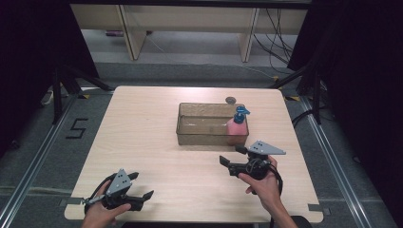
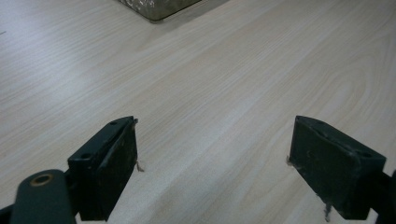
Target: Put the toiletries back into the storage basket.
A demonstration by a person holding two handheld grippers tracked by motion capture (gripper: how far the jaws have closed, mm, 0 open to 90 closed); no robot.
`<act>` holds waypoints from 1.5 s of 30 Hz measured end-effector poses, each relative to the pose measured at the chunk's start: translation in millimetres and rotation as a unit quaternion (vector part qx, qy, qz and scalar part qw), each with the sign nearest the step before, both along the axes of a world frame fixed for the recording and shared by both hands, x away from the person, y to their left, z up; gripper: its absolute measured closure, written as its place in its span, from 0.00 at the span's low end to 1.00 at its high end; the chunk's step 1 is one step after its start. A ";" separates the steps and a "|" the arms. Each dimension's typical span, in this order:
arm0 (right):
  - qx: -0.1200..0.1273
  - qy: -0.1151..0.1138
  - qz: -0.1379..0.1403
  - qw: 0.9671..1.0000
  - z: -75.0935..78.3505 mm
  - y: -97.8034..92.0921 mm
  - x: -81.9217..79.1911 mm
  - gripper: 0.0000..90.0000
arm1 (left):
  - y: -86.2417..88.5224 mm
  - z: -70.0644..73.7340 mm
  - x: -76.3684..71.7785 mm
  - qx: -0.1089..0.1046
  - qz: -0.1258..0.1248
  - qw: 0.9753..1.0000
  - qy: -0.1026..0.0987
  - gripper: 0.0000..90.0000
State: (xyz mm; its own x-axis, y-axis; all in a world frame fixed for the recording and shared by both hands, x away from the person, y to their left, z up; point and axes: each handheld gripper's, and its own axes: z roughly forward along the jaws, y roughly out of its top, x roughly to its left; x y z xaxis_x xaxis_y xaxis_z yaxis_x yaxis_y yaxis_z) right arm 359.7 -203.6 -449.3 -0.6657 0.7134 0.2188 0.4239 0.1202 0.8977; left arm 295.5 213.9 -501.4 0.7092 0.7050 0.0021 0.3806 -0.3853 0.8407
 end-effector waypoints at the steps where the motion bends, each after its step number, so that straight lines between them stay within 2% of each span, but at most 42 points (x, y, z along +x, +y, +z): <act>1: 0.000 0.003 0.003 1.000 -1.6 0.4 -2.1 0.20 | -0.1 -0.3 0.0 -0.001 -0.001 1.000 0.000 0.17; 3: 0.001 0.003 0.004 1.000 -2.4 -0.1 -4.2 0.20 | -0.3 0.0 -0.7 0.003 -0.001 1.000 -0.001 0.17; 4: -0.004 -0.006 -0.001 1.000 -3.4 -0.3 -4.2 0.20 | -0.3 0.0 -0.7 0.003 -0.001 1.000 -0.001 0.17; 5: -0.004 -0.006 -0.001 1.000 -3.4 -0.3 -4.2 0.20 | -0.1 -0.1 -0.4 0.002 -0.003 1.000 -0.001 0.17; 7: 0.002 0.008 0.006 1.000 -3.5 1.0 -8.0 0.19 | 0.1 0.3 -0.2 0.002 -0.005 1.000 -0.002 0.17; 10: -0.005 -0.002 0.013 1.000 -4.5 1.1 -8.7 0.19 | 1.3 0.4 -0.4 0.005 -0.003 1.000 -0.005 0.17; 11: -0.003 0.010 0.010 1.000 -4.6 1.8 -10.5 0.19 | 0.9 0.1 -0.8 0.003 -0.003 1.000 -0.004 0.16; 13: -0.005 0.009 0.009 1.000 -5.4 2.0 -12.4 0.19 | -0.9 0.2 -2.0 -0.004 -0.003 1.000 -0.003 0.17; 14: -0.009 -0.005 0.010 1.000 -6.8 1.8 -11.7 0.19 | -1.1 0.5 -2.2 -0.004 -0.002 1.000 -0.003 0.16; 16: -0.003 0.003 0.014 1.000 -7.2 2.5 -12.8 0.19 | -0.9 0.5 -1.8 -0.004 -0.003 1.000 -0.004 0.17; 17: 0.002 0.017 0.008 1.000 -7.7 3.9 -16.2 0.19 | 0.3 0.9 -0.9 0.005 -0.005 1.000 -0.007 0.16; 18: 0.002 0.017 0.008 1.000 -7.7 3.9 -16.2 0.19 | 1.2 1.3 -0.3 0.011 -0.008 1.000 -0.011 0.16; 19: -0.011 -0.001 0.013 1.000 -8.1 2.2 -14.6 0.19 | 0.8 1.1 -0.6 0.008 -0.007 1.000 -0.010 0.16; 20: -0.001 0.010 0.019 1.000 -8.6 3.4 -15.7 0.19 | -0.5 0.6 -2.0 -0.002 -0.003 1.000 -0.004 0.17; 24: -0.004 0.010 0.019 1.000 -8.0 2.9 -20.5 0.19 | -0.3 0.9 -2.5 0.002 -0.008 1.000 -0.004 0.17; 26: 0.005 0.024 0.017 1.000 -8.6 4.5 -25.4 0.19 | -0.5 0.8 -2.8 -0.001 -0.007 1.000 -0.005 0.17; 28: 0.000 0.017 0.025 1.000 -9.3 3.8 -25.4 0.19 | 0.2 1.3 -2.7 0.004 -0.007 1.000 -0.007 0.16; 29: 0.003 0.026 0.019 0.999 -8.9 4.3 -27.6 0.19 | 0.2 1.3 -2.7 0.004 -0.007 1.000 -0.007 0.16; 30: -0.003 0.014 0.019 1.000 -10.5 3.9 -26.4 0.19 | 0.0 1.1 -3.0 0.003 -0.007 1.000 -0.006 0.17; 31: -0.013 0.018 0.021 1.000 -9.7 3.2 -27.4 0.19 | -0.5 0.6 -3.0 -0.001 -0.007 1.000 -0.005 0.17; 32: -0.008 0.014 0.022 1.000 -10.7 3.4 -27.9 0.19 | -0.2 0.7 -3.0 0.002 -0.008 1.000 -0.005 0.17; 33: -0.004 0.020 0.021 1.000 -11.4 4.3 -29.0 0.19 | -0.2 0.7 -2.9 0.003 -0.010 1.000 -0.003 0.16; 35: -0.014 0.021 0.025 0.999 -11.7 3.0 -29.9 0.19 | -0.3 0.8 -2.9 0.003 -0.010 1.000 -0.004 0.17; 39: -0.004 0.031 0.017 0.999 -13.1 3.5 -33.9 0.19 | -0.3 0.7 -2.8 0.002 -0.008 1.000 -0.004 0.17; 41: -0.007 0.032 0.024 0.999 -13.2 2.0 -35.4 0.19 | -0.3 0.8 -2.8 0.003 -0.009 1.000 -0.005 0.17; 42: -0.014 0.022 0.025 0.999 -13.9 0.7 -35.3 0.18 | -0.4 0.8 -2.9 0.003 -0.009 1.000 -0.007 0.16; 43: -0.003 0.032 0.024 0.999 -14.3 2.1 -37.9 0.18 | -0.4 0.8 -2.9 0.003 -0.009 1.000 -0.007 0.17; 45: -0.006 0.022 0.028 0.999 -16.1 1.2 -38.4 0.18 | -0.3 0.8 -3.0 0.002 -0.008 1.000 -0.007 0.16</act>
